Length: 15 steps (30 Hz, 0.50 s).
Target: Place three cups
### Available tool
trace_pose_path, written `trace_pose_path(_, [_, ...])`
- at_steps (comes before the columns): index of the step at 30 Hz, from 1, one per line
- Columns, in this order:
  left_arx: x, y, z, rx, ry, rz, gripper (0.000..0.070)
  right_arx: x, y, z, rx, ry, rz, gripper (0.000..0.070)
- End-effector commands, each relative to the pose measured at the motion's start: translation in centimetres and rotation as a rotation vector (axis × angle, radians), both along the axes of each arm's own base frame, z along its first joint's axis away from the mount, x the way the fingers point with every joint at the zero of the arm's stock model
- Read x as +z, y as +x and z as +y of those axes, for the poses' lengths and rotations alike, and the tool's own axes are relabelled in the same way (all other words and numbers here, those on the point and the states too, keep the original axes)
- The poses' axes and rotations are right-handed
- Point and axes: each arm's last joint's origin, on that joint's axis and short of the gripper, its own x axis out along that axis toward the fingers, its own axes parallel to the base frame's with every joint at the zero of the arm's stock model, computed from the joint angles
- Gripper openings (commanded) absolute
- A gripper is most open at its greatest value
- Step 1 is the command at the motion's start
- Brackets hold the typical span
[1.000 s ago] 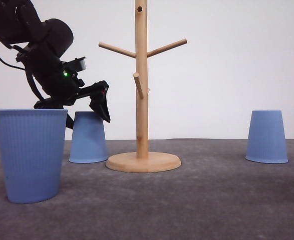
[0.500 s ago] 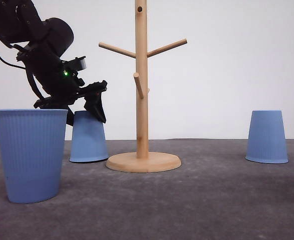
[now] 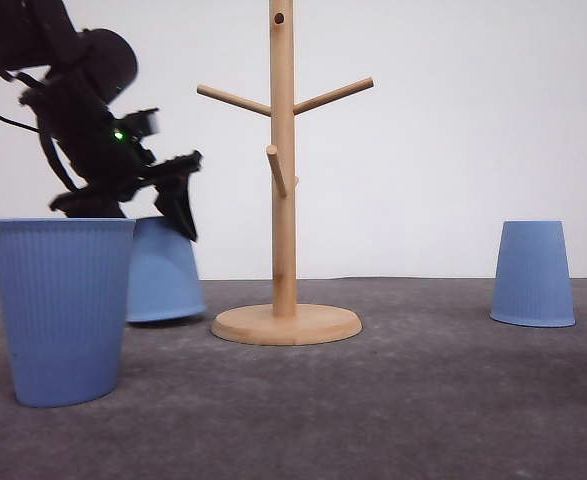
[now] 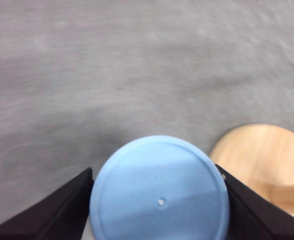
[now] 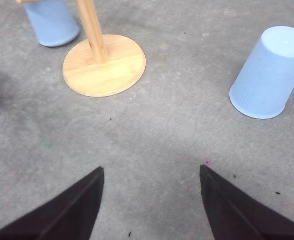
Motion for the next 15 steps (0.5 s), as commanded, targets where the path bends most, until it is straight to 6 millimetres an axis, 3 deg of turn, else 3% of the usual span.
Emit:
trace_pose_path(1, [1.9, 0.0, 0.5, 0.017, -0.039, -0.040, 0.0348, 0.6, 0.0, 0.0, -0.004, 0.010, -0.021, 0.0385])
trace_pose_path(15, [9.7, -4.1, 7.5, 0.132, -0.360, -0.090, 0.0348, 0.6, 0.1, 0.0, -0.004, 0.010, -0.022, 0.0384])
